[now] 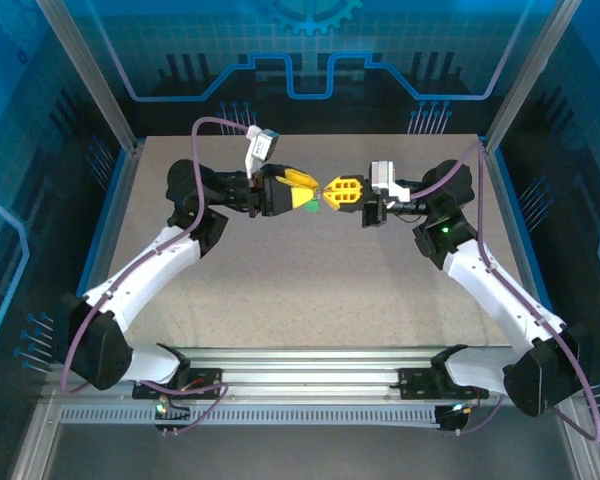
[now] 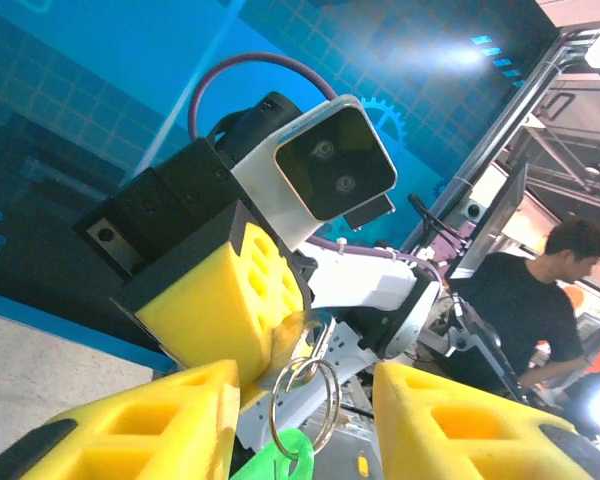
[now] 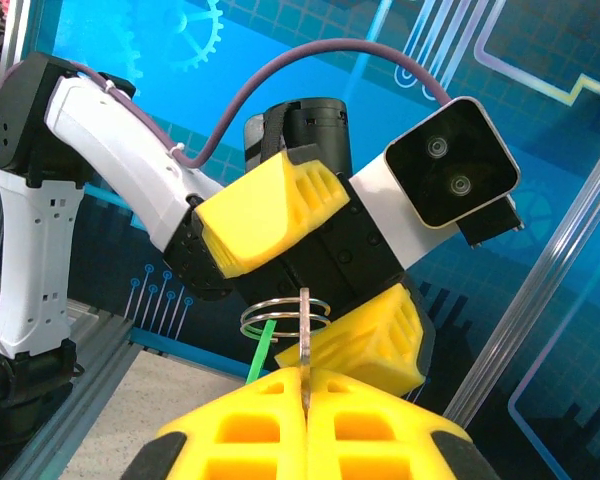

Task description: Remove the keys from the keyring

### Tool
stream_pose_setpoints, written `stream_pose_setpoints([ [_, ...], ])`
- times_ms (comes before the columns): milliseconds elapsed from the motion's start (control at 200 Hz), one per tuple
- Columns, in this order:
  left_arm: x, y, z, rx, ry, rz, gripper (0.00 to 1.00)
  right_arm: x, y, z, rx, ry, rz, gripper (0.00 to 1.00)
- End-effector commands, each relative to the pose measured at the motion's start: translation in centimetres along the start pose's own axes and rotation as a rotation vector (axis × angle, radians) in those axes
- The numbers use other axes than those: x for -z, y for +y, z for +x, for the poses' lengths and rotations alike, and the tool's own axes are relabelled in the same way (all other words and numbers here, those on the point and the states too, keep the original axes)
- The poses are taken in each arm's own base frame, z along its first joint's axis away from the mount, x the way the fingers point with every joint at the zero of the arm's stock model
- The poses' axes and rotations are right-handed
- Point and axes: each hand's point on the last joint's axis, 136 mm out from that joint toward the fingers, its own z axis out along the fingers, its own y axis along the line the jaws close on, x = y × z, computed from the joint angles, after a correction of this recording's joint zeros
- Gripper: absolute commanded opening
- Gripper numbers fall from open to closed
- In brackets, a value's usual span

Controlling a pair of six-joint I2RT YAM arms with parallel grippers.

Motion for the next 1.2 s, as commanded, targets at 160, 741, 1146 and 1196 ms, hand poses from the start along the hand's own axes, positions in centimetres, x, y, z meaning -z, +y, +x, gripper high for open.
stream_pose_setpoints([
  [160, -0.3, -1.5, -0.6, -0.04, 0.017, 0.05, 0.27, -0.3, -0.2, -1.7, 0.039, -0.027, -0.008, 0.0],
  [741, 0.7, -1.0, -2.6, 0.017, -0.092, 0.085, 0.0, 0.3, -0.5, -1.8, 0.088, -0.04, 0.06, 0.0],
  [1146, 1.8, -0.1, -3.2, 0.024, -0.161, 0.025, 0.0, 0.0, 1.6, -0.9, 0.155, 0.0, 0.073, 0.0],
  [1196, 1.7, -0.3, -3.1, 0.014, -0.153, 0.027, 0.0, 0.0, 1.4, -1.0, 0.152, 0.001, 0.08, 0.0],
])
